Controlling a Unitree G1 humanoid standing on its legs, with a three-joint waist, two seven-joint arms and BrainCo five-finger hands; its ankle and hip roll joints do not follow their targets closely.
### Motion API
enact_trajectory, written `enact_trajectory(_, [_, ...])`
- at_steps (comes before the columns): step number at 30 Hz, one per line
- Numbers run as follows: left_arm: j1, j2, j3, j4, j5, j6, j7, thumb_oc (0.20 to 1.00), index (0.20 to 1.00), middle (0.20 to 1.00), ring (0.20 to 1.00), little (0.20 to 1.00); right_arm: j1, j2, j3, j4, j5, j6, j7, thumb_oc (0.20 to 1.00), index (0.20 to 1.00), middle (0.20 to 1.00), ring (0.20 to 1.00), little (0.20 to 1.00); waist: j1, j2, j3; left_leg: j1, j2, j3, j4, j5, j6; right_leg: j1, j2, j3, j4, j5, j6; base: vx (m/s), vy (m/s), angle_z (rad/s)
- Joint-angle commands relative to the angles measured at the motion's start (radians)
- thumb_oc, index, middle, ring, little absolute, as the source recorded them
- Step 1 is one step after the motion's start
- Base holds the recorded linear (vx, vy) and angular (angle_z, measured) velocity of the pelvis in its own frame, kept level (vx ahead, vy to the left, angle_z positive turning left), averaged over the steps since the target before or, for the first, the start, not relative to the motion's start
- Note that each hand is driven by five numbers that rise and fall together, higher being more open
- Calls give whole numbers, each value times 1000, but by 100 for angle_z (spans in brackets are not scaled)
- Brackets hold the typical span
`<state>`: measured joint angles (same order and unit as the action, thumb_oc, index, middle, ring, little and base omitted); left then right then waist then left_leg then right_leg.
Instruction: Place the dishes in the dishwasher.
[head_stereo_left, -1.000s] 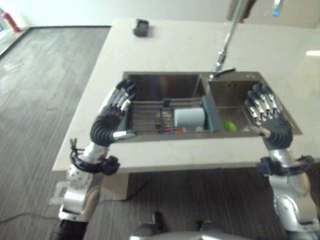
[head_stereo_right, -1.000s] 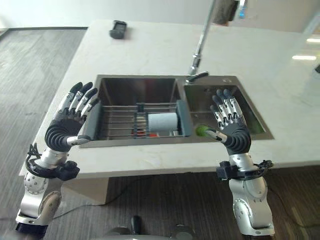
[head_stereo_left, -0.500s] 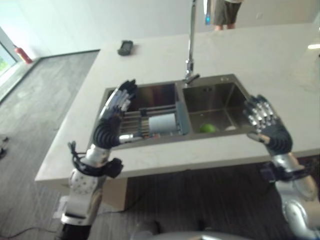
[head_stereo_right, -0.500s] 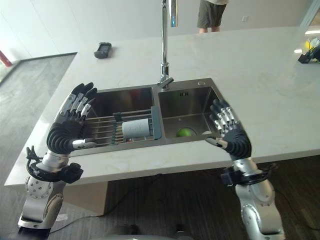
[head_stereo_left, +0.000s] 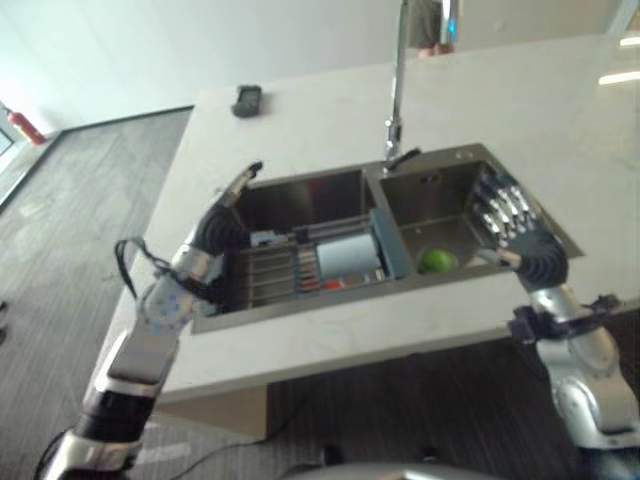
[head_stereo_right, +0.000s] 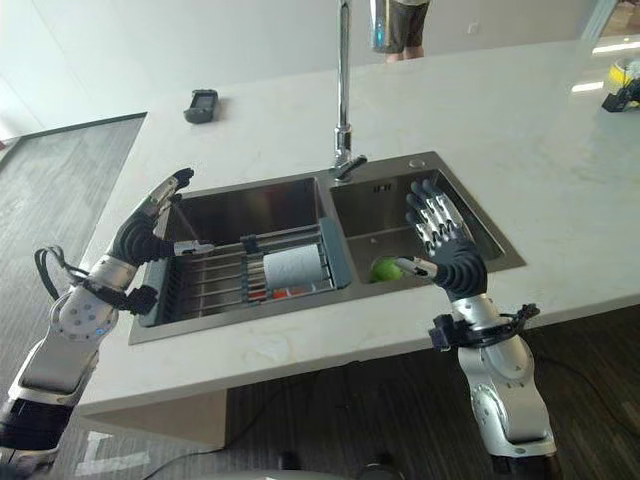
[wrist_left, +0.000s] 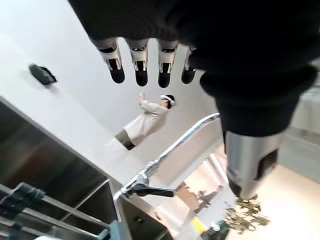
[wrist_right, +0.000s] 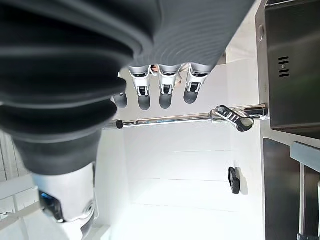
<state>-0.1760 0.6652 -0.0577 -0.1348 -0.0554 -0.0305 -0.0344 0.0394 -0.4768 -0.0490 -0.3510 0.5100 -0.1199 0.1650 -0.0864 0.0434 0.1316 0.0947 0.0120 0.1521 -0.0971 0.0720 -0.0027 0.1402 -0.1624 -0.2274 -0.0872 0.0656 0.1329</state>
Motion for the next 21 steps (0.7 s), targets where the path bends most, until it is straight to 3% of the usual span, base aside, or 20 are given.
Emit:
enact_trajectory(1, [-121,49,-26,86,54,101,14,1000,1000,1000,1000,1000,-74,-32,-9,-7,8,-36,2,1000,1000,1000,1000,1000,-26,4,-29,79,34,52,13,-136,-27,-31,23,11,69,-82,34,26,114,-26])
enact_trajectory(7, [-239,76,-117,236,120,190,-33,1000,1000,1000,1000,1000,-87,-53,-7,23,12,-25,43,1000,1000,1000,1000,1000,-63,10,-37,94,26,76,13,-147,-19,-31,31,41,70,-83,36,31,54,-26])
enact_trajectory(12, [-319,97,-170,324,155,174,-67,1000,1000,1000,1000,1000,-90,-68,-21,38,21,-18,74,1000,1000,1000,1000,1000,-92,17,-42,104,20,94,12,-155,-15,-30,39,65,64,-83,38,47,31,-17])
enact_trajectory(21, [-371,93,-238,449,254,226,-115,1000,1000,1000,1000,1000,-90,-90,-47,56,21,-20,116,1000,1000,1000,1000,1000,-123,22,-49,113,15,115,10,-164,-14,-24,48,85,42,-77,39,24,10,-10])
